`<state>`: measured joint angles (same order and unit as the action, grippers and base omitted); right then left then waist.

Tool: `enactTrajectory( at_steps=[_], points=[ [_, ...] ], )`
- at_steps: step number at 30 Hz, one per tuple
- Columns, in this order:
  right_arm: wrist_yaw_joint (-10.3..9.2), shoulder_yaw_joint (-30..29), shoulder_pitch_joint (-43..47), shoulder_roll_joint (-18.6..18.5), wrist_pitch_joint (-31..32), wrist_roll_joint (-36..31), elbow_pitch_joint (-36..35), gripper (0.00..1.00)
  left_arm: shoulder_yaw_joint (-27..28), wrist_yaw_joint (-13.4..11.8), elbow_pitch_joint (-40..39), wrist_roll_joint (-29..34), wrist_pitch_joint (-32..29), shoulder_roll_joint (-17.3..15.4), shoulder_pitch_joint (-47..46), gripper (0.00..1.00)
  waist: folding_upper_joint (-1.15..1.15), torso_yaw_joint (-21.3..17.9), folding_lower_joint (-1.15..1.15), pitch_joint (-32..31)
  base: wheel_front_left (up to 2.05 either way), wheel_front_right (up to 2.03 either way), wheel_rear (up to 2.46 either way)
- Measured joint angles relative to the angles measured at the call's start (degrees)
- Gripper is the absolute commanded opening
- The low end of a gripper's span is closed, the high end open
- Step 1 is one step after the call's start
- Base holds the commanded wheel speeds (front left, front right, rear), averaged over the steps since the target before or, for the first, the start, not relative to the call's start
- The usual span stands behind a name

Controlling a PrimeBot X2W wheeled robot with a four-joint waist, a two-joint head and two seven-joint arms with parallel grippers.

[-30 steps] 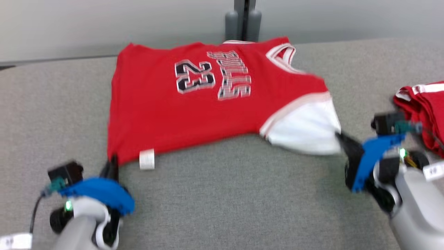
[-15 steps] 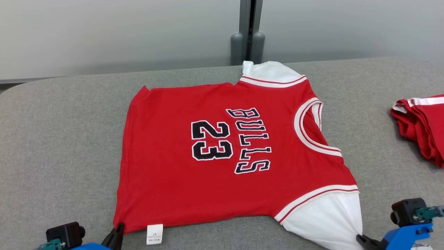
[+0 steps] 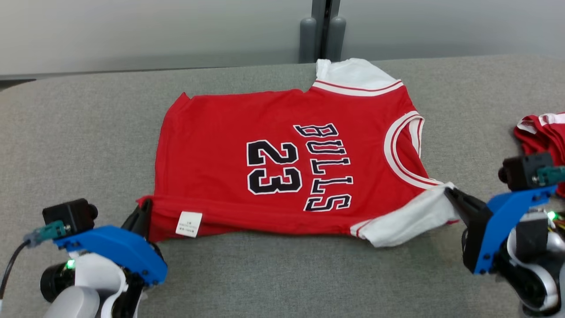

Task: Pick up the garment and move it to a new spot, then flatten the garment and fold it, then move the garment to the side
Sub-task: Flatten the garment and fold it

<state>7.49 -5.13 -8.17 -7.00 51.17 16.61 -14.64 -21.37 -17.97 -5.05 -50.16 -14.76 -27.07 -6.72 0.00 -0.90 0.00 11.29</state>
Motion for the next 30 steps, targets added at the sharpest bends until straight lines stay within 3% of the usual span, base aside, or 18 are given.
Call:
enactTrajectory(
  at_steps=[15, 16, 17, 18, 19, 25, 30],
  points=[
    [0.00, 7.10, -25.92, -2.99, -13.38, 0.65, 26.41, 0.00, -2.83, 5.01, 18.57, 1.59, 1.05, 4.83, -15.64, 0.00, 0.00, 1.21, 0.01, 6.37, 0.00, 0.00, 0.00],
    [0.00, 7.44, -26.94, -3.11, -14.88, 0.59, 27.74, 0.23, -2.88, 5.25, 19.28, 1.77, 1.70, 5.25, -15.99, 0.00, 0.00, 1.42, 0.01, 6.57, 0.00, 0.00, 0.00],
    [0.00, 7.64, -27.97, -3.13, -16.46, 0.59, 29.10, 1.00, -2.85, 5.43, 19.94, 1.79, 2.32, 5.65, -16.23, 0.13, 0.00, 1.63, 0.01, 6.75, 0.00, 0.00, 0.00],
    [-0.01, 8.04, -28.85, -3.14, -18.50, 0.59, 30.17, 1.00, -2.89, 5.64, 20.61, 1.81, 2.82, 5.92, -16.54, 0.44, 0.00, 1.83, 0.01, 6.87, 0.00, 0.00, 0.00],
    [0.00, 8.54, -29.59, -3.19, -20.39, 0.62, 31.21, 1.00, -2.80, 5.75, 21.27, 1.90, 3.75, 6.25, -16.85, 1.00, 0.00, 2.05, 0.01, 6.90, 0.00, 0.00, 0.00],
    [0.00, 10.58, -30.14, -3.94, -27.52, 2.13, 36.60, 1.00, -3.01, 6.89, 23.50, 2.79, 8.24, 7.46, -16.25, 1.00, 0.00, 2.70, 0.00, 5.11, 0.00, 0.00, 0.00],
    [0.00, 8.72, -23.84, -4.91, -27.00, 1.98, 36.39, 1.00, -3.87, 6.54, 23.01, 3.31, 9.75, 7.36, -11.46, 1.00, 0.00, 2.55, -0.01, 3.10, 0.00, 0.00, 0.00]
  ],
)
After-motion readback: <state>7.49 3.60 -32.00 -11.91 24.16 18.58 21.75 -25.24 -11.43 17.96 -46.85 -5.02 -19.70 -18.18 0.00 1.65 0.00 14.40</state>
